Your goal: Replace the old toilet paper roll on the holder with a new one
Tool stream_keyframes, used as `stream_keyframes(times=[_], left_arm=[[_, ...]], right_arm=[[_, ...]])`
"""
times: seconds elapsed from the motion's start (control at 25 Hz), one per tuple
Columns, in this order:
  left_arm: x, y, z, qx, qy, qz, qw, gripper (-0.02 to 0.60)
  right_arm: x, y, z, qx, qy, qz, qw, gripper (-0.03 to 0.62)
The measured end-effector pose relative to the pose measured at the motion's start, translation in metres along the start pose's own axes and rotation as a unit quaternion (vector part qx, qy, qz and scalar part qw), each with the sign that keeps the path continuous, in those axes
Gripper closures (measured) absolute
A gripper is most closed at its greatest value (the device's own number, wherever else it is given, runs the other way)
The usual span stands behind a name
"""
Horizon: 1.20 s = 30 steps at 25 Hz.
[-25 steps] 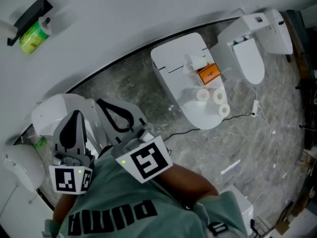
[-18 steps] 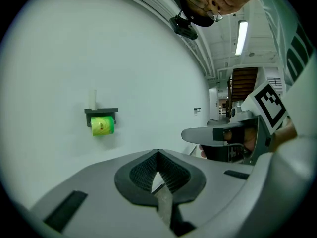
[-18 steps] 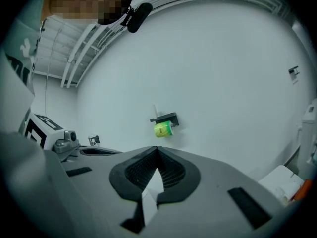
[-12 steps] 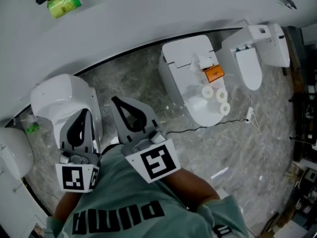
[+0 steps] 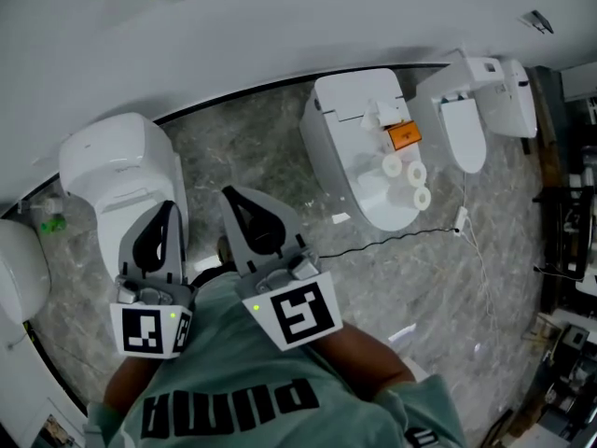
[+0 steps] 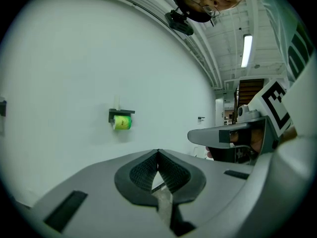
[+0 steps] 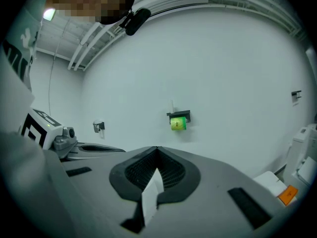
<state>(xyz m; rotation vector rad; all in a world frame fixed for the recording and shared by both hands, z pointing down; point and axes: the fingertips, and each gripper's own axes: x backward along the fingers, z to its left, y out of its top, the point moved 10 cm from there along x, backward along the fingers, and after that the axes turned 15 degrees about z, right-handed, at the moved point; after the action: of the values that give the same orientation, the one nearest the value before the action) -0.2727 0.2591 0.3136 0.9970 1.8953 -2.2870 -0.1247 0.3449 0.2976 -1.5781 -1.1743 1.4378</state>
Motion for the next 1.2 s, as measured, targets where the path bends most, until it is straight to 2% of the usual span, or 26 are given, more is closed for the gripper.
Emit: stream_keyframes(times=[0.2,0.44,0.72,1.2], left_arm=[[0.016,-0.013,-0.005,-0.013,-0.011,0.0,0.9999,0.577],[0.031,-0.028,-0.012,-0.036,-0.003,0.008,0.9993,0.577],[0.043,-0.027,-0.005,-0.032,0.018,0.005,0.9993,0.577],[0.04,-0.026,-0.003,-0.018,0.017,0.004,0.9997,0.577]], right_arm=[[0.02,-0.016,0.018,-0.008,-0.021,-0.008,1.0,0.589],[0.037,-0.049,0.03,-0.016,-0.019,0.005,1.0,0.589],[0.033,-0.036,0.039,0.014,-0.011,-0.005,1.0,0.589],[0.027,-0.028,0.038,0.021,-0.005,-0.007,1.0,0.589]])
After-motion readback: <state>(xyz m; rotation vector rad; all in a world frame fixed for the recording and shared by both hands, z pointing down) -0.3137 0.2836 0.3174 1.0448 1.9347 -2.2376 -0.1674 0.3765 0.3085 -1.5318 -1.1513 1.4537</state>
